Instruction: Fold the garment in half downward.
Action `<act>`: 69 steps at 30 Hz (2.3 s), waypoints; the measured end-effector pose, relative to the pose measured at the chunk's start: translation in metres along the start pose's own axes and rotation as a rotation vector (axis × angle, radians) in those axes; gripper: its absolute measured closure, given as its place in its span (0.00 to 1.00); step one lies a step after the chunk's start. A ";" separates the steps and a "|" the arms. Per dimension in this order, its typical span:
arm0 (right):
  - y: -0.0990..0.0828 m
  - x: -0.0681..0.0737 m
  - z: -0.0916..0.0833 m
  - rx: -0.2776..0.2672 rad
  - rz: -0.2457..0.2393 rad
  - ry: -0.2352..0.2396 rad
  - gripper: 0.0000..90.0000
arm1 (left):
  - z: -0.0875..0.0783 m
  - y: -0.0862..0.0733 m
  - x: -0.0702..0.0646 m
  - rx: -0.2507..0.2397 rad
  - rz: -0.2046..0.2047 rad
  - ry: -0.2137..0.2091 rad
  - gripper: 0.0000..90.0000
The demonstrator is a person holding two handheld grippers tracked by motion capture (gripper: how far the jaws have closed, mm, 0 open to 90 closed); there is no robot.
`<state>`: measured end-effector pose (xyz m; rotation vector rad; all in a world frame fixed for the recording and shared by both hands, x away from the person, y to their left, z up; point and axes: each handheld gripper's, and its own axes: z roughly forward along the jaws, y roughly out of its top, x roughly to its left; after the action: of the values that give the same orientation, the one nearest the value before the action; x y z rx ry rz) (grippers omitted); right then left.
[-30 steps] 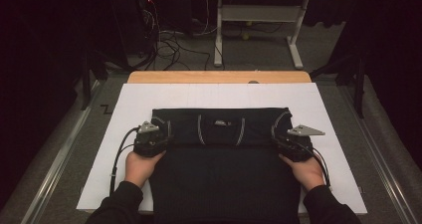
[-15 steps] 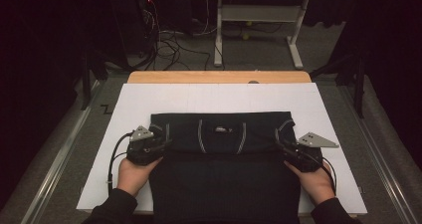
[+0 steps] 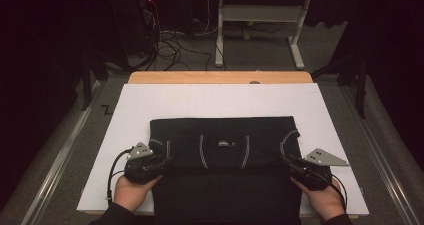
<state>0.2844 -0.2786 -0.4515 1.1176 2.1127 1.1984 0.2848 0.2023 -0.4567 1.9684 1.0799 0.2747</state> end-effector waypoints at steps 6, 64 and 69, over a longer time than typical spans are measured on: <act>-0.009 0.006 -0.010 0.002 0.003 0.007 0.86 | -0.004 -0.014 -0.006 0.009 -0.011 -0.015 0.75; 0.018 0.008 0.021 -0.029 0.057 0.033 0.00 | 0.017 0.020 -0.004 -0.069 0.019 -0.031 0.00; 0.024 0.011 0.030 -0.017 0.041 0.037 0.00 | 0.025 0.031 -0.003 -0.076 0.007 -0.044 0.00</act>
<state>0.3099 -0.2482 -0.4463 1.1449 2.1127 1.2620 0.3147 0.1771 -0.4480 1.9021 1.0198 0.2709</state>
